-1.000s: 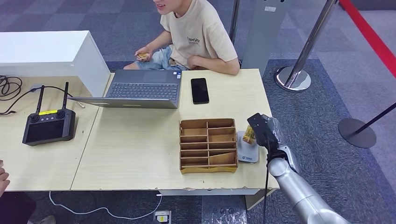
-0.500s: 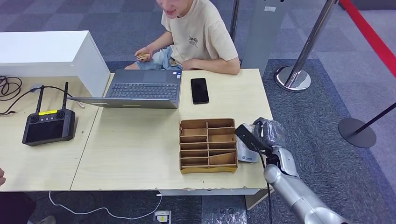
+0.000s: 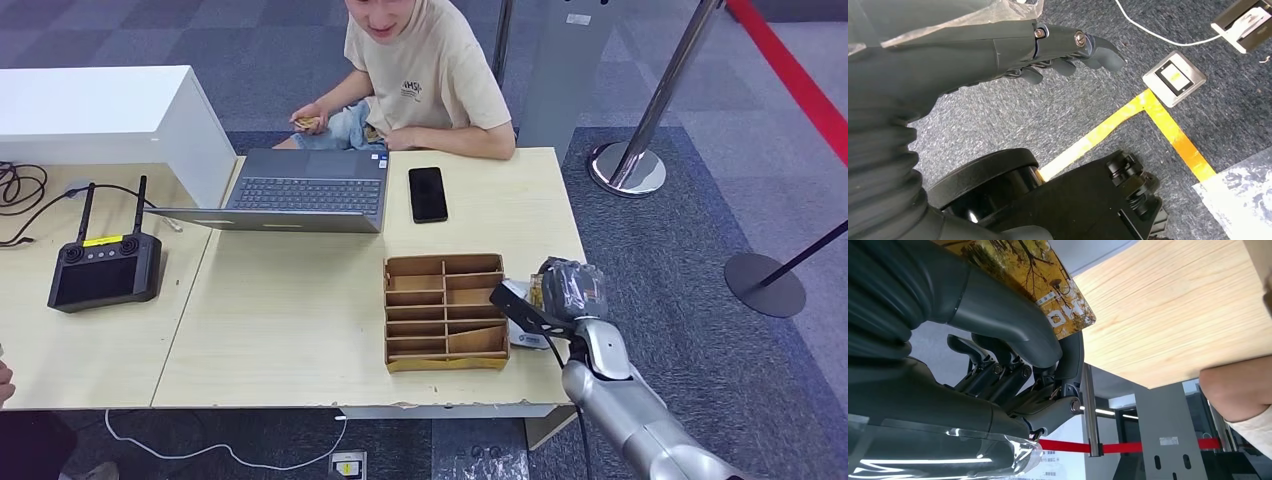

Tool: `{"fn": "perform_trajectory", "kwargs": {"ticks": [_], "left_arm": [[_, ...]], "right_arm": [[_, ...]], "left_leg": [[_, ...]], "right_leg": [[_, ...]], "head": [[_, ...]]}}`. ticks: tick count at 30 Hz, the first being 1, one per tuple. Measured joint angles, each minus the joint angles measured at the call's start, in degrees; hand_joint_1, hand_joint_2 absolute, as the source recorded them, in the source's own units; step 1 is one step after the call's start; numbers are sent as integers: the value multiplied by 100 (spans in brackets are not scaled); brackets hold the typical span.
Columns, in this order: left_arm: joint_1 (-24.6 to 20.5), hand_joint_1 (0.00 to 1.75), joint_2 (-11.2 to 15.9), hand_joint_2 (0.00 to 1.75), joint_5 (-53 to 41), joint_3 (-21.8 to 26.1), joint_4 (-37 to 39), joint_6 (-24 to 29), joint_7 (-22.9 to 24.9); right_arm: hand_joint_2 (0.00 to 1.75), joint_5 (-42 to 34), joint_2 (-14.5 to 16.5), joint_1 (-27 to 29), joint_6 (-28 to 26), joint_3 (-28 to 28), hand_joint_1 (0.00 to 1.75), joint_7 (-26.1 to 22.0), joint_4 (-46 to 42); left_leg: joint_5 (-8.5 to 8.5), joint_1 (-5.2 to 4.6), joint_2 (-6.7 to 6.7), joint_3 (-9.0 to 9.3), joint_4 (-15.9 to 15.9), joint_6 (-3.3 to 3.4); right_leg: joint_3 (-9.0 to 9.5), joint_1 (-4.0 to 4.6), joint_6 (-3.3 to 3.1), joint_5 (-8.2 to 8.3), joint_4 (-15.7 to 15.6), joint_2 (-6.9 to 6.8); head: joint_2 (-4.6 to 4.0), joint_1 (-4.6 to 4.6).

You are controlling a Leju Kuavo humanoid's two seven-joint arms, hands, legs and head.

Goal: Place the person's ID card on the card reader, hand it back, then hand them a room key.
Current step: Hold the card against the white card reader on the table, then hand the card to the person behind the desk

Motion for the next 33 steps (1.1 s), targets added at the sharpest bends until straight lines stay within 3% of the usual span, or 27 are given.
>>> {"fn": "perform_trajectory", "kwargs": {"ticks": [33], "left_arm": [[7, 0, 0, 175, -60, -1, -4, -19, 40]], "right_arm": [[175, 170, 146, 12, -17, 154, 175, 37, 90]], "left_leg": [[0, 0, 1, 3, 1, 0]], "right_leg": [[2, 0, 0, 0, 0, 0]], "head": [[0, -1]]}}
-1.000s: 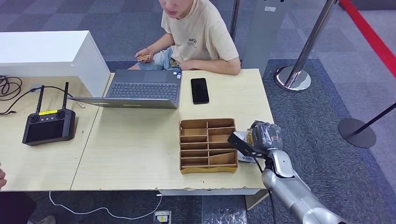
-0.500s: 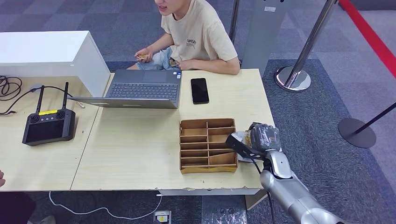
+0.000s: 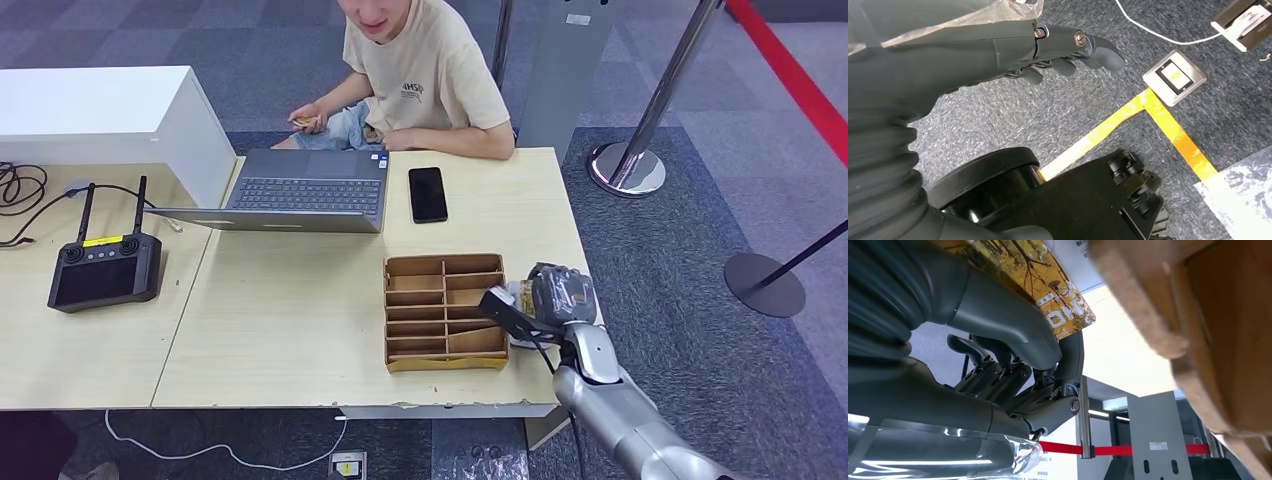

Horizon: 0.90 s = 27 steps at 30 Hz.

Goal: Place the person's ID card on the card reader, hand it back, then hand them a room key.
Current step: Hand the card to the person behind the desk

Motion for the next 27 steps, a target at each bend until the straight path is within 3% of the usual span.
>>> {"fn": "perform_trajectory", "kwargs": {"ticks": [17, 27], "left_arm": [[-6, 0, 9, 175, -490, -158, -27, 176, 423], [-6, 0, 9, 175, -630, -253, -59, 186, 537]], "right_arm": [[175, 823, 316, 27, -5, -139, 175, -113, -867], [175, 893, 503, 159, -7, -447, 175, -237, -1623]], "left_leg": [[1, 1, 2, 3, -1, -1], [2, 1, 2, 3, 0, -2]], "right_leg": [[2, 1, 0, 0, 2, 1], [2, 0, 0, 0, 2, 1]], "head": [[0, 1], [0, 1]]}}
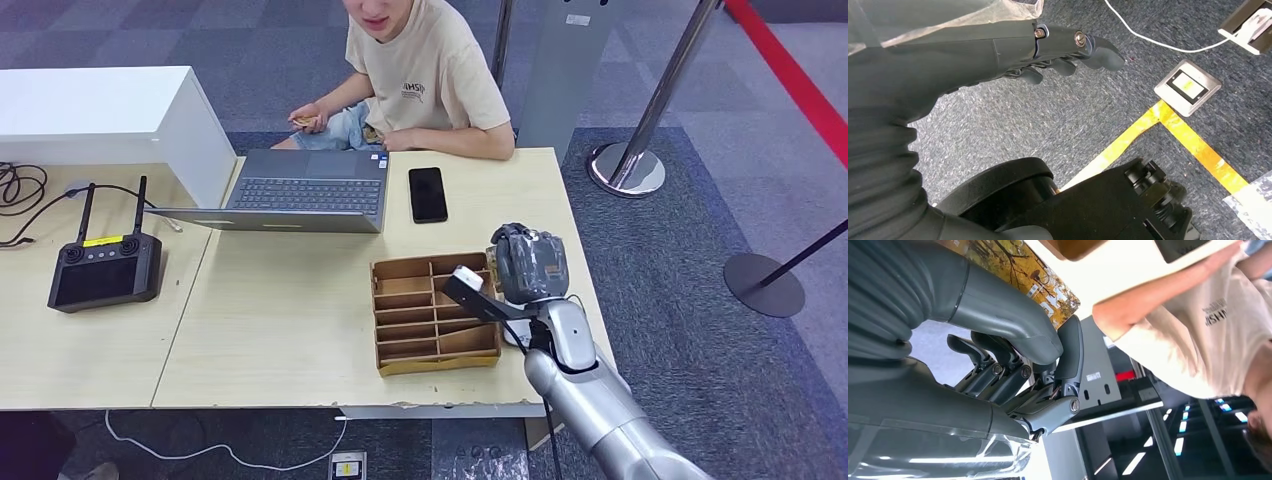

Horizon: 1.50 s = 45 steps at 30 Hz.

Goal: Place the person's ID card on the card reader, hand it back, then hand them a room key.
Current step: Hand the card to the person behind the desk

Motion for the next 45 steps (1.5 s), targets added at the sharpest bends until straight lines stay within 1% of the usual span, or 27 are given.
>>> {"fn": "perform_trajectory", "kwargs": {"ticks": [6, 10, 14, 19, 22, 23, 25, 27, 29, 32, 37, 39, 41, 45], "left_arm": [[1, 0, -3, 175, -81, -37, -8, 26, 32], [2, 0, -5, 175, -131, -43, -21, 1, 56], [4, 0, -30, 175, -96, -43, -24, -286, 91], [1, 0, -57, 175, -90, -43, -24, -374, -6], [1, 0, -61, 175, -98, -43, -24, -392, -72], [1, 0, -63, 175, -103, -43, -24, -400, -98], [0, 0, -90, 175, -111, -43, -24, -363, -121], [-32, 0, -192, 175, -97, -38, -24, -216, -26], [-155, 0, -360, 175, -72, -22, -24, -87, 121], [-412, 0, -548, 175, -65, 11, -24, -84, 246], [-515, 0, -617, 175, -72, 109, -21, -157, 262], [-513, 0, -629, 175, -60, 152, -19, -155, 227], [-512, 0, -632, 175, -35, 204, -14, -147, 190], [-509, 0, -636, 175, 5, 314, -4, -126, 143]], "right_arm": [[175, -69, 59, 97, -1, -219, 175, -233, -399], [175, -162, 38, 105, 1, -273, 175, -88, -818], [175, -543, -10, 94, 7, -215, 175, 10, -1200], [175, -1591, -23, -157, 83, 12, 175, -164, -1471], [175, -2668, -17, -446, 332, 102, 175, -461, -1489], [175, -3103, -16, -551, 512, 120, 175, -594, -1478], [175, -3909, -21, -792, 1075, 179, 175, -855, -1424], [175, -4324, -2, -1083, 1640, 293, 175, -984, -1318], [175, -4266, 77, -1446, 1925, 474, 175, -937, -1164], [175, -3884, 237, -1988, 2108, 785, 175, -655, -881], [175, -2987, 390, -2630, 2349, 1305, 175, -231, -319], [175, -2515, 447, -2816, 2418, 1516, 175, -97, -119], [175, -1850, 505, -2997, 2507, 1774, 175, 46, 88], [175, -662, 627, -3308, 2852, 2330, 175, 175, 469]], "left_leg": [[0, 0, 0, 0, 1, 0], [0, 0, 0, 1, 1, 0], [0, -1, 0, 1, 1, 0], [2, -1, 1, 1, 1, -1], [4, 0, -1, 1, 1, -1], [5, 0, 0, 1, 1, -1], [5, -1, 3, 1, 1, -1], [7, -3, 0, -2, 2, -1], [11, -3, -4, -9, 3, -3], [13, -3, -3, -12, 3, -5], [14, -3, -4, -12, 3, -6], [14, -3, -4, -14, 3, -6], [14, -3, -2, -15, 3, -6], [14, -2, -4, -15, 2, -6]], "right_leg": [[1, 0, -1, 1, 0, 0], [1, -1, -1, 1, 0, 0], [3, -1, -1, 1, 0, 0], [3, 0, -2, 2, 0, 0], [3, 0, -2, 2, 2, 0], [3, 0, -3, 2, 2, 0], [3, -1, -3, 3, 4, 1], [-1, -2, -2, 3, 5, 0], [-8, -2, -2, 7, 8, -2], [-8, -1, -2, 10, 10, -2], [-11, -1, -2, 10, 11, -2], [-13, -1, -2, 10, 12, -2], [-14, 0, -2, 10, 13, -1], [-16, 1, -2, 9, 13, -2]], "head": [[0, 1], [0, -1], [0, 1], [0, 0], [0, 0], [0, 0], [0, -1], [0, 0], [0, 1], [0, 1], [0, 1], [0, 1], [0, 0], [0, -1]]}}
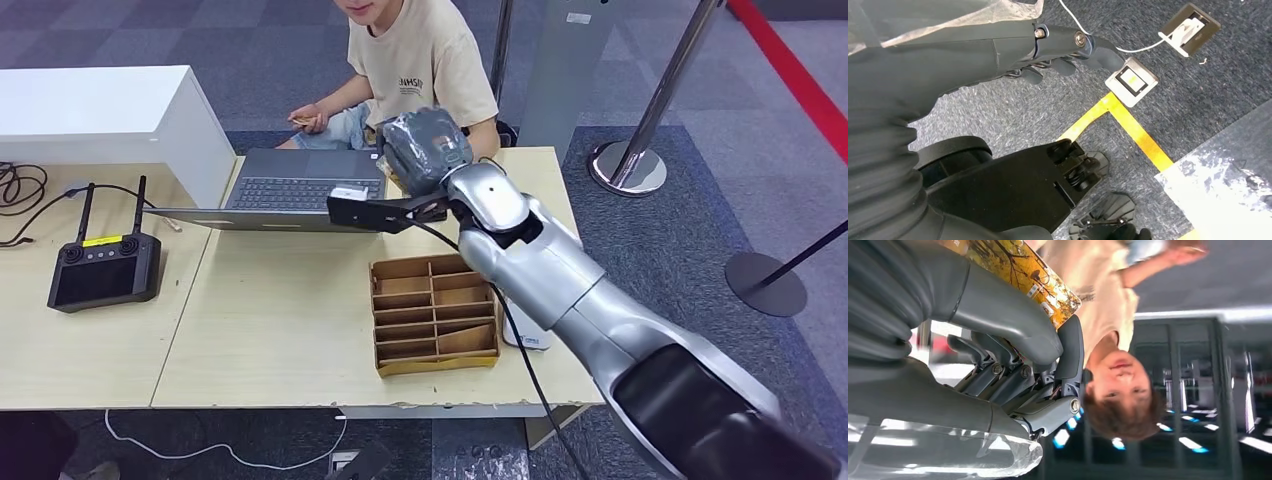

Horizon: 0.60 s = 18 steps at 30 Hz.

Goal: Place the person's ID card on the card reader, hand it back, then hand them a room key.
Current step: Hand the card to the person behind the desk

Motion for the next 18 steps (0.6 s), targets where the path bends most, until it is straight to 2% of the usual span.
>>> {"fn": "perform_trajectory", "kwargs": {"ticks": [4, 8, 18], "left_arm": [[6, 0, 0, 175, -13, 104, 14, -32, -15], [27, 0, 0, 175, -24, 183, 28, -39, -16], [80, 0, 5, 175, 48, 384, 67, -59, 9]], "right_arm": [[175, 845, 102, -231, 279, 570, 175, -11, 361], [175, 1249, 129, -304, 262, 1007, 175, 23, 632], [175, 1713, 76, -304, 104, 1341, 175, 248, 1034]], "left_leg": [[0, 3, 0, 1, -1, 0], [1, 5, 1, 1, 0, -1], [1, 4, 2, 2, 6, -1]], "right_leg": [[-1, 2, -2, -1, 0, 0], [0, 2, -2, -1, 0, 0], [0, 0, 0, 1, 0, 1]], "head": [[0, 0], [0, 1], [0, 2]]}}
